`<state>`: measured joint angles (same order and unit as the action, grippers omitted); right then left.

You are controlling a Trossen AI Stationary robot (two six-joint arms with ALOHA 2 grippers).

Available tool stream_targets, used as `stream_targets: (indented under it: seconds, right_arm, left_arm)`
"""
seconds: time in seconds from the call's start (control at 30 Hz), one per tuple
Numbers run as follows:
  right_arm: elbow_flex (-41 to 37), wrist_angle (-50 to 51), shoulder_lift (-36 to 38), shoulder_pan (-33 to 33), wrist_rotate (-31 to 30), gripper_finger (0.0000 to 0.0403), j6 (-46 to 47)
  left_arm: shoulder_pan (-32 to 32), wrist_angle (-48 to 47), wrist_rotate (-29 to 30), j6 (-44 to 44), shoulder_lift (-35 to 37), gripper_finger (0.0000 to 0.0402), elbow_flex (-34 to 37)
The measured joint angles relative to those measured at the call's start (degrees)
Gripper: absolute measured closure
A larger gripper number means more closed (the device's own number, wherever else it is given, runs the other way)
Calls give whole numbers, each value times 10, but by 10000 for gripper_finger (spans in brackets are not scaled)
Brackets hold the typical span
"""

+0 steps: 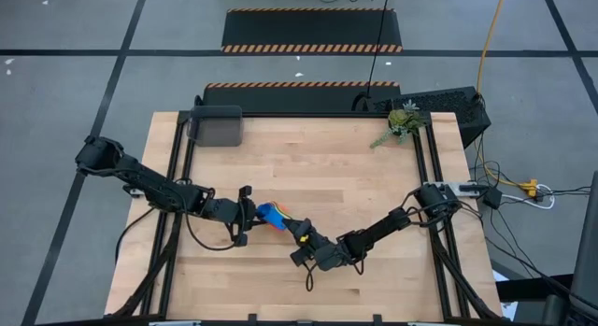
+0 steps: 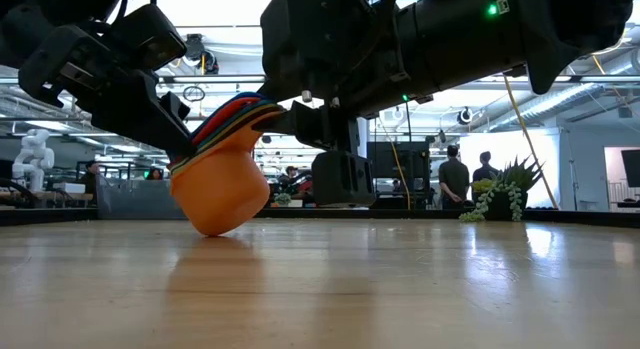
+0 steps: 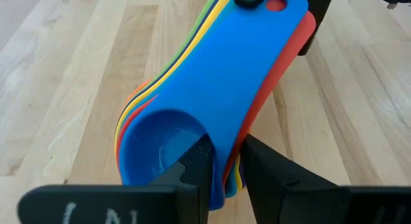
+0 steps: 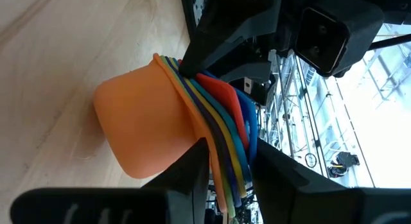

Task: Nest measuring cups in basket
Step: Put the stacked measuring cups into the black bin

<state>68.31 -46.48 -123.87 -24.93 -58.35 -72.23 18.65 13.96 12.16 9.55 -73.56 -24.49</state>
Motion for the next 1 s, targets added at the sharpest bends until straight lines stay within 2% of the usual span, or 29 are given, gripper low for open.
stream_targets:
  seconds: [0.27, 0.6, 1.0]
  right_arm:
    - [1, 1, 0, -8, 0, 305, -2]
    - [1, 1, 0, -10, 2, 229, -6]
    - [1, 1, 0, -10, 2, 217, 12]
  left_arm:
    - [0, 3, -4, 0, 0, 321, 0]
    - [0, 21, -1, -1, 0, 321, -1]
    - [0, 25, -1, -1, 0, 321, -1]
